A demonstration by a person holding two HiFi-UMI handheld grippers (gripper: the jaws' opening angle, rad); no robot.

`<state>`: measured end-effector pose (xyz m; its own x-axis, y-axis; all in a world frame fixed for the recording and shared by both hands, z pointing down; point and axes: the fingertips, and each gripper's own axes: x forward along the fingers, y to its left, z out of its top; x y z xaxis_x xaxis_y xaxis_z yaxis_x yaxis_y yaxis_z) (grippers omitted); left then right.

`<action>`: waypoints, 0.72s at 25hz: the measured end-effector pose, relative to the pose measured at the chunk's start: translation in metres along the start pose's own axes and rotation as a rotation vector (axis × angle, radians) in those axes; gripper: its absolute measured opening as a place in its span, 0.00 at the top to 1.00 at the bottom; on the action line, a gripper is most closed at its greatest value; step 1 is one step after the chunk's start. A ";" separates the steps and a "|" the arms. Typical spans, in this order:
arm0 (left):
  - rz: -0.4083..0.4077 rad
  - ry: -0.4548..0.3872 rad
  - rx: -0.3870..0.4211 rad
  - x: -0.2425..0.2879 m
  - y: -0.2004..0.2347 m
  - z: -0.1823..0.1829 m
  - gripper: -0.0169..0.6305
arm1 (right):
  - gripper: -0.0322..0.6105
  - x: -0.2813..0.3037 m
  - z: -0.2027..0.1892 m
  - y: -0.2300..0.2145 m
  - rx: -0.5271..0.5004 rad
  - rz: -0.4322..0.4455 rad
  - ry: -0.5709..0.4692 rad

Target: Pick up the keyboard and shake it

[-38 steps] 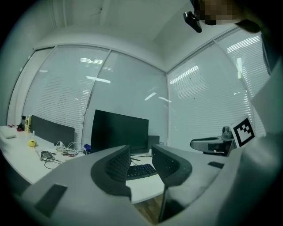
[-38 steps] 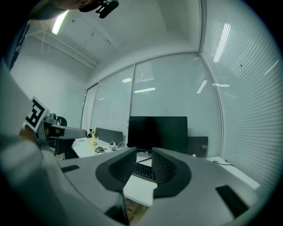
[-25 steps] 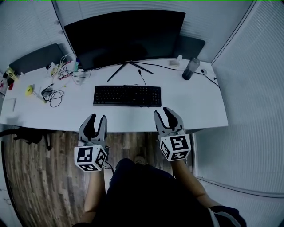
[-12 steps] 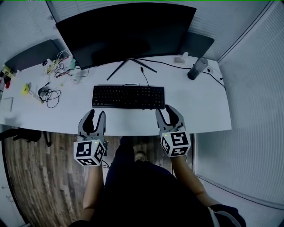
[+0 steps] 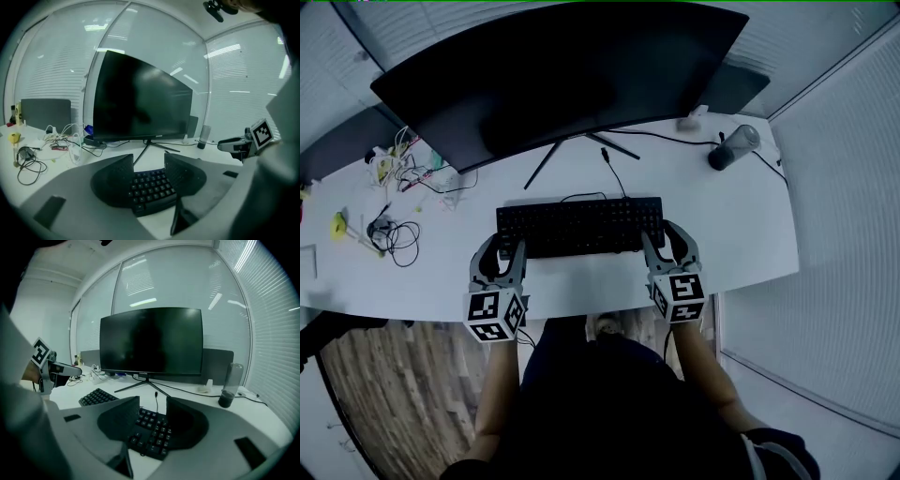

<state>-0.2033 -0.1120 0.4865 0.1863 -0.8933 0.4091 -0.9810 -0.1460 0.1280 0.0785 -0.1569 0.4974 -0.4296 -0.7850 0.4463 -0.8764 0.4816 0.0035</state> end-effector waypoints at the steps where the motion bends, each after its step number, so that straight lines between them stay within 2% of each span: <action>1: -0.008 0.026 -0.003 0.009 0.007 -0.005 0.67 | 0.69 0.008 -0.004 -0.002 0.004 -0.008 0.019; 10: -0.064 0.267 -0.042 0.057 0.049 -0.064 0.54 | 0.62 0.049 -0.051 -0.025 0.072 -0.074 0.229; 18: -0.080 0.447 -0.146 0.068 0.064 -0.103 0.44 | 0.55 0.061 -0.084 -0.042 0.198 -0.048 0.363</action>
<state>-0.2478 -0.1382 0.6158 0.2975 -0.6062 0.7376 -0.9507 -0.1172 0.2872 0.1072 -0.1926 0.6000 -0.3139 -0.5993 0.7364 -0.9336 0.3360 -0.1245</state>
